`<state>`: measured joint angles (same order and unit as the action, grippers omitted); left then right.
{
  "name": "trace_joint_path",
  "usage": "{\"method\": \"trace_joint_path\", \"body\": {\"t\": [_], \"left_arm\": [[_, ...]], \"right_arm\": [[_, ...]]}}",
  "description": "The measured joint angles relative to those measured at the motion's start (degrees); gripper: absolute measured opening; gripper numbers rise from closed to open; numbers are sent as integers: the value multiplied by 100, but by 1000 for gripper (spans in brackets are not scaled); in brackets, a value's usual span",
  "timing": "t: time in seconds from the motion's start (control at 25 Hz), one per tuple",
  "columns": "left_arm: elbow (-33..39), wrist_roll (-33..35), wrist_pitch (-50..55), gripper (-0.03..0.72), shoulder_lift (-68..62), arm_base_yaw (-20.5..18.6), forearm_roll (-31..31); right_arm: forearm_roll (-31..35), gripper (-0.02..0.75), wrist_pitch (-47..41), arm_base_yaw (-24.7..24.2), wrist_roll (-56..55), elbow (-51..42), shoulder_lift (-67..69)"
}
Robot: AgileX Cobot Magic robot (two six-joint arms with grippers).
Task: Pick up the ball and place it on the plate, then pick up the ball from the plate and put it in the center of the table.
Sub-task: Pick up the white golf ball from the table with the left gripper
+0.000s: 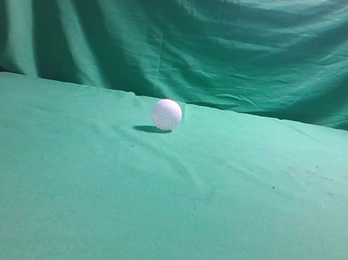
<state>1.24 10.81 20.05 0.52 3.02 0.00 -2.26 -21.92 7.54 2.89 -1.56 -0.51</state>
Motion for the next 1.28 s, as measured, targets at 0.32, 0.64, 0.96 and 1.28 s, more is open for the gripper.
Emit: {"method": "trace_joint_path", "body": {"t": [0.32,0.64,0.96,1.28], "left_arm": [[0,0,0,0,0,0,0],[0,0,0,0,0,0,0],[0,-116,-820,0,0,0,-831],[0,-129,-2166,0,0,0,-1267]], "right_arm": [[0,0,0,0,0,0,0],[0,0,0,0,0,0,0],[0,0,0,0,0,0,0],[0,0,0,0,0,0,0]]}}
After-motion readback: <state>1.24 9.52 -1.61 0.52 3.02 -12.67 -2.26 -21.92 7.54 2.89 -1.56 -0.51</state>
